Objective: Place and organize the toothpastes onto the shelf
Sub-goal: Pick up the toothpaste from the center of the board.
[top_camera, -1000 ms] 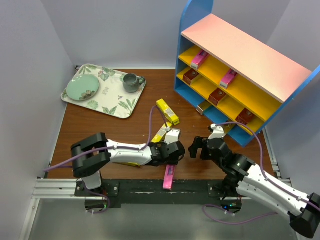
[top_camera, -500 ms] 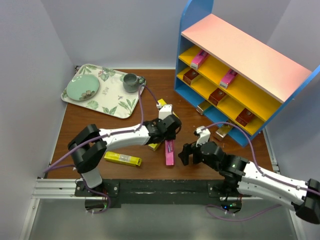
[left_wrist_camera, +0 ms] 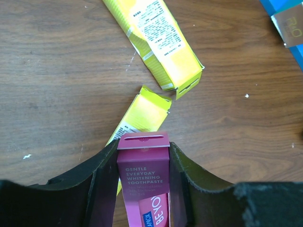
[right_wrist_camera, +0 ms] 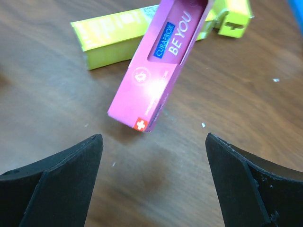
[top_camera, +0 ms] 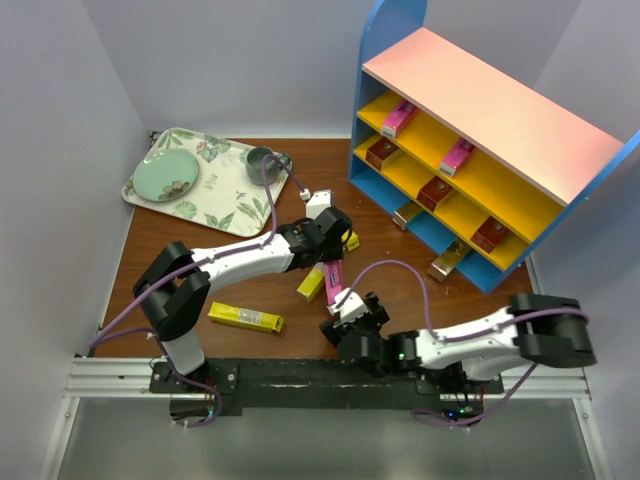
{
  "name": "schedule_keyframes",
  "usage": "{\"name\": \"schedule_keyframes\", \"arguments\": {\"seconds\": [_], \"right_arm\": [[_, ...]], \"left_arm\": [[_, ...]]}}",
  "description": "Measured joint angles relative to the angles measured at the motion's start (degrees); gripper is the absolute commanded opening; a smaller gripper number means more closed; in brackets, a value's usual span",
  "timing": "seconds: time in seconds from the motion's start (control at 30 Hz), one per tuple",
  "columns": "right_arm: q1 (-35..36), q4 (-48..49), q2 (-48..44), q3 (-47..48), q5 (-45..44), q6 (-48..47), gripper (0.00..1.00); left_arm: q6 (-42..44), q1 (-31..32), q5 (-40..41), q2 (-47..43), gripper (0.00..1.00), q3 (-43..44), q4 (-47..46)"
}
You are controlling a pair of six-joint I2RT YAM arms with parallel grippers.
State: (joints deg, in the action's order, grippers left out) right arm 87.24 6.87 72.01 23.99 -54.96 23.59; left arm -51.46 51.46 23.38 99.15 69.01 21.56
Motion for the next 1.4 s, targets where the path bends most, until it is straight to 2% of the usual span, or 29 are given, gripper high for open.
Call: {"name": "schedule_keyframes", "arguments": {"seconds": [0.1, 0.4, 0.53, 0.6, 0.83, 1.07, 1.1, 1.17, 1.27, 1.3, 1.4], "right_arm": [[1.3, 2.1, 8.3, 3.0, -6.8, 1.0, 0.93], [1.7, 10.9, 17.3, 6.1, -14.0, 1.7, 0.92], [1.7, 8.6, 22.5, 9.9, -16.1, 5.6, 0.89], [1.7, 3.9, 24.4, 12.4, -17.8, 10.4, 0.87], [0.9, -15.8, 29.3, 19.1, -22.2, 29.1, 0.7], [-0.2, -22.8, 30.8, 19.7, -22.7, 36.2, 0.42], [-0.3, -23.0, 30.8, 19.8, -22.7, 36.7, 0.33], [-0.4, -23.6, 30.8, 20.0, -22.9, 36.9, 0.26], [-0.4, -24.3, 30.6, 20.0, -22.9, 36.9, 0.17], [-0.4, -24.5, 30.4, 20.0, -22.8, 36.9, 0.15], [-0.4, -24.7, 28.3, 19.9, -21.5, 35.7, 0.07]], "left_arm": [[0.0, -0.3, -0.7, 0.4, 0.23, 0.0, 0.2], [0.0, -0.5, -2.2, 0.4, 0.23, 0.0, 0.4], [-0.1, -0.7, -2.7, 0.4, 0.23, 0.0, 0.3], [-0.2, -0.8, -2.8, 0.4, 0.23, 0.0, 0.3], [-0.3, -0.8, -3.7, 0.4, 0.23, 0.0, 0.1], [-1.3, -0.8, -4.6, 0.4, 0.24, -0.2, -1.7], [-1.5, -0.8, -4.8, 0.4, 0.26, -0.2, -2.1], [-1.5, -0.8, -4.8, 0.4, 0.29, -0.2, -2.3], [-1.5, -0.8, -4.9, 0.3, 0.41, -0.2, -2.5], [-1.5, -0.8, -4.9, 0.3, 0.5, -0.2, -2.5], [-0.9, -0.9, -4.9, 0.0, 0.67, -0.2, -2.4]]}}
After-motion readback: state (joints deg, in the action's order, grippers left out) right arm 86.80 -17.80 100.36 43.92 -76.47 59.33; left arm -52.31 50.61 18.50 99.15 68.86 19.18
